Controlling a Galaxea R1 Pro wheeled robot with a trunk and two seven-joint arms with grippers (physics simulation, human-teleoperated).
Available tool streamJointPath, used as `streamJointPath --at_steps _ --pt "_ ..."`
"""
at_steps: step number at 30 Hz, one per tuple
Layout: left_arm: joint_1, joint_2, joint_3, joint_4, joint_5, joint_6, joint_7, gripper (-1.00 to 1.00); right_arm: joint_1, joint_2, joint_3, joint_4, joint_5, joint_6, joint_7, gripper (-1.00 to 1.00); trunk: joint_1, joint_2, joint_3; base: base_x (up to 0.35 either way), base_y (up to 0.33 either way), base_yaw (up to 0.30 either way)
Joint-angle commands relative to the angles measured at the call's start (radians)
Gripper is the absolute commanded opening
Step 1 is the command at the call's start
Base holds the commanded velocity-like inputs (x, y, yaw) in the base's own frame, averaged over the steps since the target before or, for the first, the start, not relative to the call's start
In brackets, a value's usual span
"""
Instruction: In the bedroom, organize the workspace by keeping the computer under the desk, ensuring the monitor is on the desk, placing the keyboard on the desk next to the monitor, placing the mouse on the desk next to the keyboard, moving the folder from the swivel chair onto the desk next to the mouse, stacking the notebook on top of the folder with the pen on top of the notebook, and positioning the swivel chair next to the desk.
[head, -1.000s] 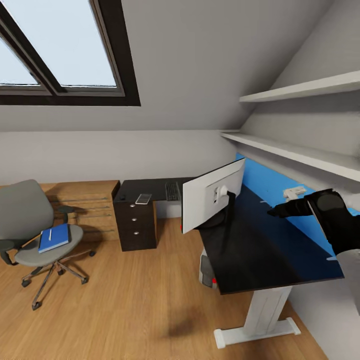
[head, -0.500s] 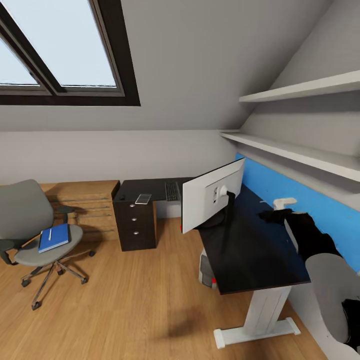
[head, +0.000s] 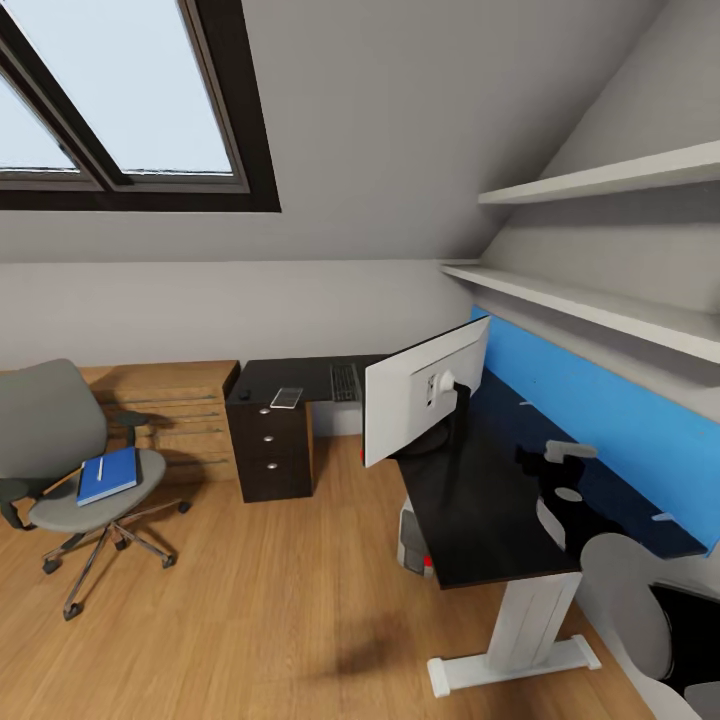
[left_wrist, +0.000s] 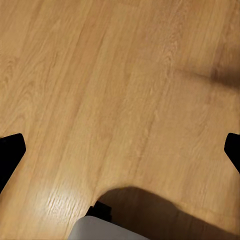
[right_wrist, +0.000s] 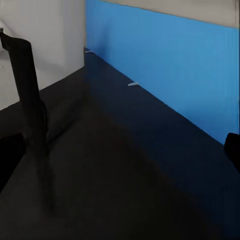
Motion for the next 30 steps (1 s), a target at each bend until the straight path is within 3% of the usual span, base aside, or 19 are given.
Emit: streamJointPath --at_steps 1,4,6,10,13,17,20,22,30 --pt "-0.001 0.0 -0.009 0.0 0.007 -0.004 0.006 1.0 -0.001 0.001 -0.007 0.005 0.007 -0.008 -0.007 1.0 0.0 -0.002 -0.002 0.0 0.0 0.0" --pt "-0.001 0.001 -0.009 0.0 0.008 -0.004 0.006 1.0 -0.001 0.002 -0.008 0.013 -0.012 -0.018 -0.016 1.0 0.0 -0.002 -0.002 0.0 0.0 0.0" --pt "-0.001 0.001 -0.009 0.0 0.007 -0.005 0.006 1.0 -0.001 0.003 -0.007 0.05 -0.05 -0.03 -0.022 1.0 0.0 -0.002 -0.002 0.0 0.0 0.0" --pt "-0.001 0.0 -0.009 0.0 0.006 -0.005 0.006 1.0 -0.001 0.004 -0.002 0.083 -0.057 -0.04 -0.021 1.0 0.0 -0.002 -0.002 0.0 0.0 0.0" --pt "-0.001 -0.001 -0.009 0.001 0.006 -0.005 0.006 1.0 -0.001 0.004 0.007 0.092 -0.054 -0.042 -0.009 1.0 0.0 -0.002 -0.002 0.0 0.0 0.0" --pt "-0.001 -0.001 -0.009 0.001 0.006 -0.005 0.006 1.0 -0.001 0.004 0.05 0.106 -0.023 -0.052 0.099 1.0 0.0 -0.002 -0.002 0.0 0.0 0.0" --pt "-0.001 0.0 -0.009 0.001 0.006 -0.005 0.006 1.0 -0.001 0.004 0.057 0.12 -0.017 -0.076 0.134 1.0 0.0 -0.002 -0.002 0.0 0.0 0.0" --pt "-0.001 0.0 -0.009 0.002 0.006 -0.005 0.006 1.0 -0.001 0.006 0.065 0.165 -0.01 -0.165 0.16 1.0 0.0 -0.002 -0.002 0.0 0.0 0.0" --pt "-0.001 0.0 -0.01 0.002 0.005 -0.005 0.005 1.0 -0.001 0.027 0.071 0.204 -0.006 -0.237 0.17 1.0 0.0 -0.002 -0.002 0.0 0.0 0.0"
